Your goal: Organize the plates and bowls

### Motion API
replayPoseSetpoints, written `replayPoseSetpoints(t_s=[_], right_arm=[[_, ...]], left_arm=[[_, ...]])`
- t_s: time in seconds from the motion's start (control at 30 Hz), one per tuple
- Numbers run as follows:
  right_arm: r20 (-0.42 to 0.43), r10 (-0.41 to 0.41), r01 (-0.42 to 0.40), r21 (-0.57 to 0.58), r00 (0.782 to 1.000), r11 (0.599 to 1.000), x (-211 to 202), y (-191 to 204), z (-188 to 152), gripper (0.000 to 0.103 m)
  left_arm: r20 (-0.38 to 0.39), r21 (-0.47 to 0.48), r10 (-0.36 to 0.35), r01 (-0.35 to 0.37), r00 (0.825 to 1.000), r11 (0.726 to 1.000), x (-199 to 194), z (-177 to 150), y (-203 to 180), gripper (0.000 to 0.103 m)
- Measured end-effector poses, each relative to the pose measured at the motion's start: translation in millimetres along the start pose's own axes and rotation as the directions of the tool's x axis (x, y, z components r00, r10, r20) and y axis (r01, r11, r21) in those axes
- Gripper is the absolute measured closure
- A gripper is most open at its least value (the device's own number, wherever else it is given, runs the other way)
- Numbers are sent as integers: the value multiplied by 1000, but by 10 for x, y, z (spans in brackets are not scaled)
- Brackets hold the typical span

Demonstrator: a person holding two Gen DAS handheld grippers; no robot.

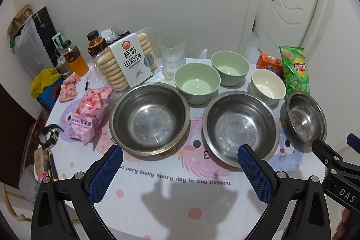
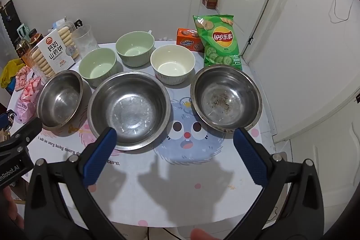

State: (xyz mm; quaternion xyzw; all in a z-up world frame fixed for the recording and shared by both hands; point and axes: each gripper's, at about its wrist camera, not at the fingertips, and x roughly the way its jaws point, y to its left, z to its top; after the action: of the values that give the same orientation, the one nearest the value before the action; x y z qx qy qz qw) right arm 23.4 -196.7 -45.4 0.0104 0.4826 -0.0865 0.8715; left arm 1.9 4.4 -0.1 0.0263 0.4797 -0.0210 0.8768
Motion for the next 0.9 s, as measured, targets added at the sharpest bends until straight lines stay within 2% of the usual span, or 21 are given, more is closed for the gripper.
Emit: replayPoseSetpoints(t_s=[0.9], right_arm=[[3, 10, -10, 9, 1000, 1000, -14, 18, -26, 0]], left_arm=[[2, -23, -8, 8, 1000, 1000, -8, -34, 1, 0]])
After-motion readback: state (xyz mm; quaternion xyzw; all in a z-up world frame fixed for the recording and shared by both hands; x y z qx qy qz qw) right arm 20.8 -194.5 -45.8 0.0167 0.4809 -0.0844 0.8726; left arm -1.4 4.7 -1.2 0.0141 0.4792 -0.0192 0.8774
